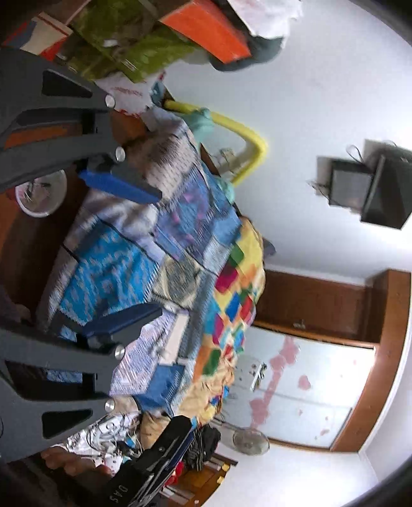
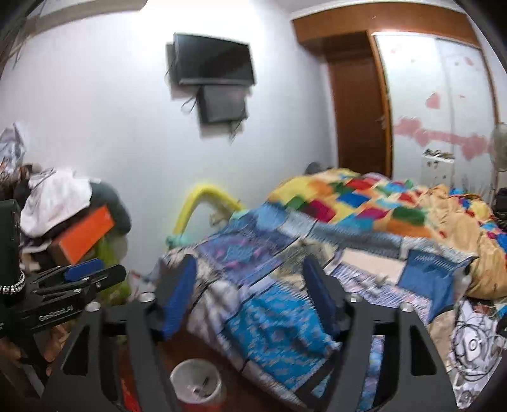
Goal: Collect trash
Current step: 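Move both tools back over the bed toward the toothpaste tube and tape roll, then grasp the toothpaste tube with the left tool while the right tool grasps the white tape roll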
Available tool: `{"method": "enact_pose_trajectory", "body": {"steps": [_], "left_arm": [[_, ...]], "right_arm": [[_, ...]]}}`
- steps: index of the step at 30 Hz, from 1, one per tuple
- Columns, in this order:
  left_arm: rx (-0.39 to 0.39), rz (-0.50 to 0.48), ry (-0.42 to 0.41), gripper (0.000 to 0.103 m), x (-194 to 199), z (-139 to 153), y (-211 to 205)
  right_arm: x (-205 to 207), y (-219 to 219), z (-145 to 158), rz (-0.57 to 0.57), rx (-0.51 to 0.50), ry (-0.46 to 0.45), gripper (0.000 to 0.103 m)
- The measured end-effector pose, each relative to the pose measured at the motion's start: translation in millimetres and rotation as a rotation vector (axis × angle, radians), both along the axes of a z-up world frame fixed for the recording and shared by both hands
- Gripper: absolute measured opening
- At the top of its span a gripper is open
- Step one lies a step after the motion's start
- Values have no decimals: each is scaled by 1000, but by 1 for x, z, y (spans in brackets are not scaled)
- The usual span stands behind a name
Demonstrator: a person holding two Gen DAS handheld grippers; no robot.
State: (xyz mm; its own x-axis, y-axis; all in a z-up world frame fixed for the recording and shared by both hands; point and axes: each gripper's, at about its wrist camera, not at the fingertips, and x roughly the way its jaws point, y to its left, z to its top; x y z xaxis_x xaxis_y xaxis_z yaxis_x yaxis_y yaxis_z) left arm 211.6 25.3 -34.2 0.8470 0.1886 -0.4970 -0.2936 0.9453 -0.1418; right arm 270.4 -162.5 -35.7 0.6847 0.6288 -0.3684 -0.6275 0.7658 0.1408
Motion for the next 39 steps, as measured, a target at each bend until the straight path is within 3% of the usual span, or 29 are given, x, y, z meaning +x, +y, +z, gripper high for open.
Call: {"method": "enact_pose_trajectory", "body": {"steps": [8, 17, 21, 24, 33, 39], "left_arm": [[10, -73, -18, 67, 46, 14, -44], [15, -169, 9, 67, 114, 4, -84], [20, -193, 18, 83, 145, -7, -98], [24, -192, 22, 92, 169, -20, -105], [-59, -225, 108, 93, 251, -78, -102], [-69, -228, 230, 93, 306, -134, -97]], "right_arm": [[29, -40, 13, -180, -85, -108, 80], [78, -84, 4, -240, -102, -52, 80], [106, -99, -7, -234, -101, 4, 80], [123, -107, -19, -234, -104, 50, 80], [198, -113, -79, -273, -154, 215, 80], [254, -96, -130, -265, -229, 322, 80]]}}
